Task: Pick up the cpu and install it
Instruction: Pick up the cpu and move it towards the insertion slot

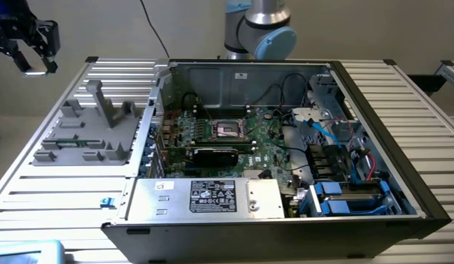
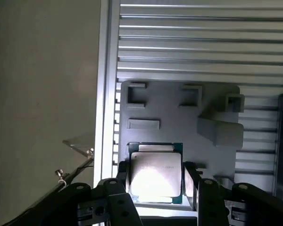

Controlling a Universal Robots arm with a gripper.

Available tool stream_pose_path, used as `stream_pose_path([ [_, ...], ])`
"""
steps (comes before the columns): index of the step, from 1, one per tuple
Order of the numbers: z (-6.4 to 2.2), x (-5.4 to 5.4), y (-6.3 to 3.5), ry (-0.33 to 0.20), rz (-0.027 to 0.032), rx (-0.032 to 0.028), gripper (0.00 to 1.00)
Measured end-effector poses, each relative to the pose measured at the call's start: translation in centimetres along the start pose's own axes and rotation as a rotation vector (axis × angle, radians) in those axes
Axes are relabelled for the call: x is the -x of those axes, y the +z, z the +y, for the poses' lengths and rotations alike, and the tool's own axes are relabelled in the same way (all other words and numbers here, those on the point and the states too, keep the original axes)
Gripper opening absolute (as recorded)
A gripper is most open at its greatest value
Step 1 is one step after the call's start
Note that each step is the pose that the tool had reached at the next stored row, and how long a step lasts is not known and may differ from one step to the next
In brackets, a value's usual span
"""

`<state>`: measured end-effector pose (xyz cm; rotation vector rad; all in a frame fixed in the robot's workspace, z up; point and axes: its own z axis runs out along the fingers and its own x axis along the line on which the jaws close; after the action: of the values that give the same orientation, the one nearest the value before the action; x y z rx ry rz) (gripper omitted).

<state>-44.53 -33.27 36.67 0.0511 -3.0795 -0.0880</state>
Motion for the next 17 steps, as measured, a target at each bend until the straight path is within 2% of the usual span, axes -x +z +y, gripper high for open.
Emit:
stream_pose_path([
  [6,-0.01,1.5,-1.10,0.000,0.0015,0.0001,0.54],
  [17,-0.25,4.8,-2.08,0.000,0.0068,0.0002,0.54],
])
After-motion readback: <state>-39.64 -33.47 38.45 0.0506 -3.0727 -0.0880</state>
